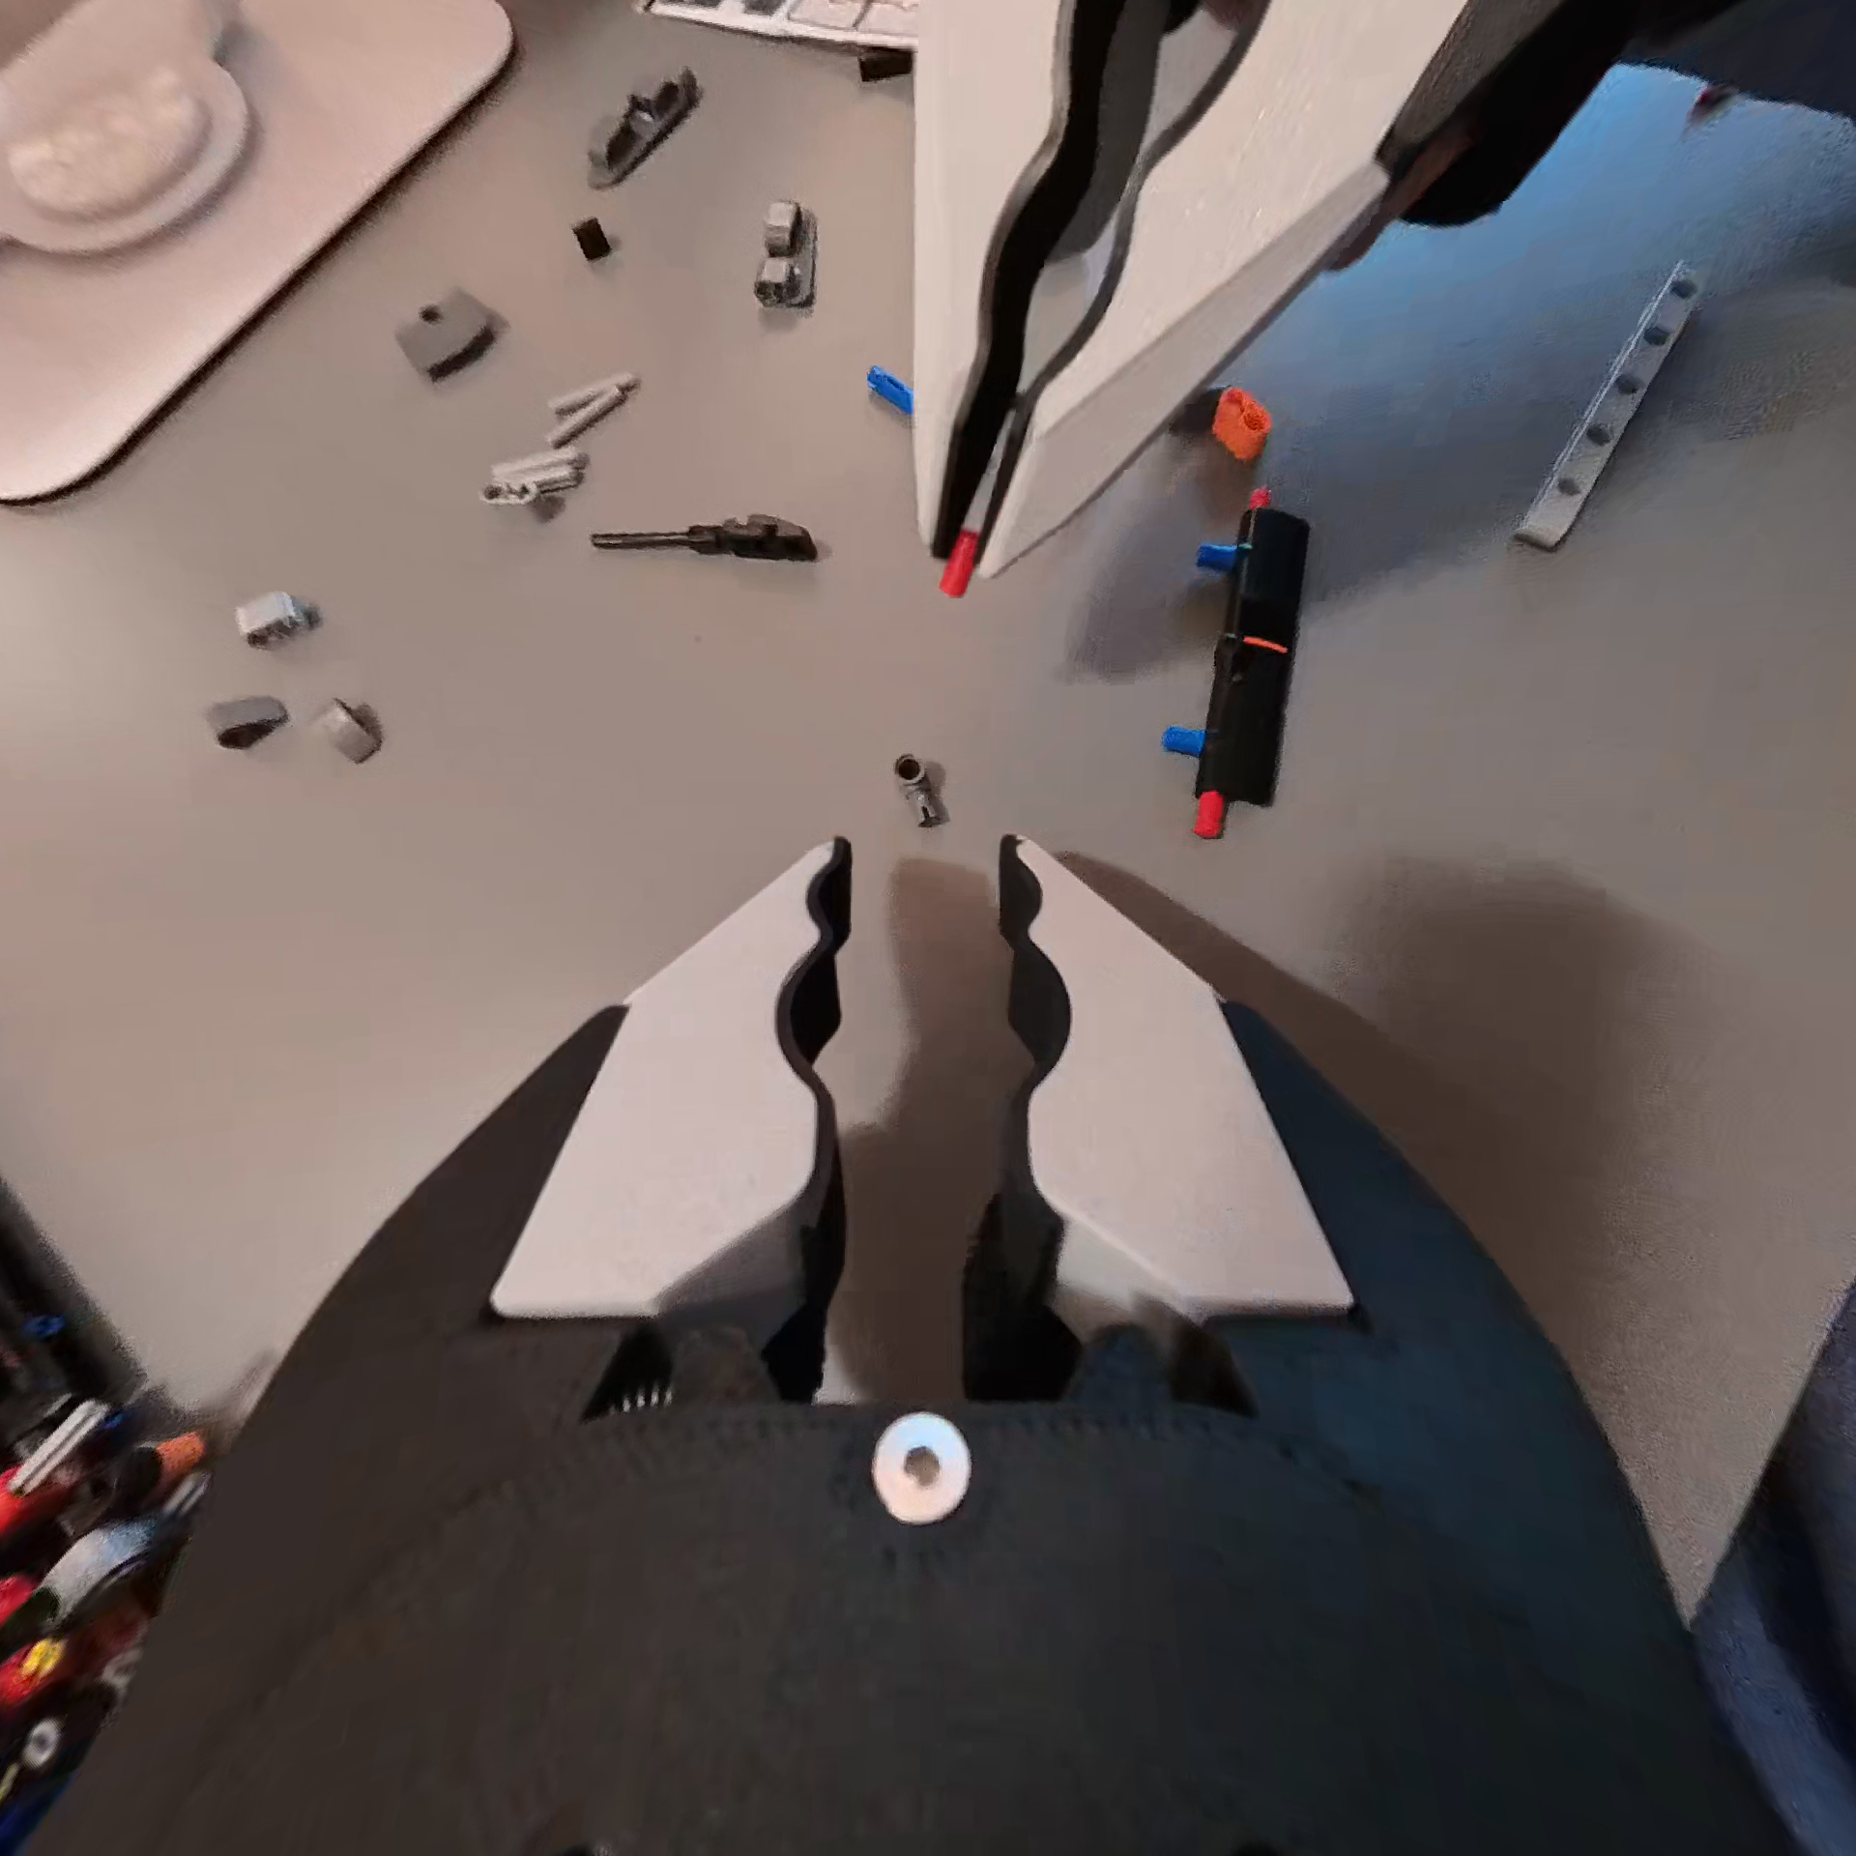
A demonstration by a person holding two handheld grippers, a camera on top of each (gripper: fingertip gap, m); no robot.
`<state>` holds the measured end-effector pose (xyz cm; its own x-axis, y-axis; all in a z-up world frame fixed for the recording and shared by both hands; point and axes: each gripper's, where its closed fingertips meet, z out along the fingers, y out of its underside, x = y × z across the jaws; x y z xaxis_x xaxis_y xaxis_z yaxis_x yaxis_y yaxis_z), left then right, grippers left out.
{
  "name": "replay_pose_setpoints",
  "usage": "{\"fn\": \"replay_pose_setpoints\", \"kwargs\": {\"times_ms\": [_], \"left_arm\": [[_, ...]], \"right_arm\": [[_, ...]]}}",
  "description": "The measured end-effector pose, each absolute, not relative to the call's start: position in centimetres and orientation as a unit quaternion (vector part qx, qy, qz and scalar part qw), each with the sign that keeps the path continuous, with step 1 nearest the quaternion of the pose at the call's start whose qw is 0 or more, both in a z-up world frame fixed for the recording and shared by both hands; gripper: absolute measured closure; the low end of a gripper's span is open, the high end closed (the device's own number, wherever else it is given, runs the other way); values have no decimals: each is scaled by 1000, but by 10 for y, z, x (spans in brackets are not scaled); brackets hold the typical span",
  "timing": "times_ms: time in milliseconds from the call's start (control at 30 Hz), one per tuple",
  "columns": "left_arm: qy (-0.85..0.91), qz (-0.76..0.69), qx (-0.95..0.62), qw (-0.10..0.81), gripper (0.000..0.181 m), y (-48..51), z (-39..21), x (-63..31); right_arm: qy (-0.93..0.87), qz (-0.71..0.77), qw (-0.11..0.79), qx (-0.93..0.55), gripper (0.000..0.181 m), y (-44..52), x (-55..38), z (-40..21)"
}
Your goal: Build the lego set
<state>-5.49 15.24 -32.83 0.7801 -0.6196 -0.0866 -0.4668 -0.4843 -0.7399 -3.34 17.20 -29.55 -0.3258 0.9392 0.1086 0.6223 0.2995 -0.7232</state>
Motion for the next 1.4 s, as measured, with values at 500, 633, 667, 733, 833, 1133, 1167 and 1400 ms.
{"fn": "replay_pose_setpoints", "kwargs": {"times_ms": [500,633,667,733,833,1133,1167,1400], "left_arm": [[322,-109,-867,365,170,169,-345,-45],[328,-109,-864,365,177,171,-345,-46],[329,-113,-864,364,177,171,-345,-45],[334,-118,-862,362,177,172,-345,-44],[350,-124,-858,356,177,172,-345,-43],[370,-138,-850,349,177,173,-345,-42],[371,-140,-849,349,177,173,-345,-42],[375,-147,-845,351,177,173,-345,-42]], "right_arm": [[-796,278,217,-492,179,171,-45,-326],[-801,280,213,-485,179,170,-46,-326],[-802,279,212,-484,179,170,-46,-327],[-805,277,208,-481,179,170,-46,-327],[-810,274,204,-477,179,170,-47,-328],[-828,247,186,-468,179,170,-46,-334],[-830,241,184,-467,179,170,-46,-334],[-853,192,175,-453,179,170,-46,-334]]}}
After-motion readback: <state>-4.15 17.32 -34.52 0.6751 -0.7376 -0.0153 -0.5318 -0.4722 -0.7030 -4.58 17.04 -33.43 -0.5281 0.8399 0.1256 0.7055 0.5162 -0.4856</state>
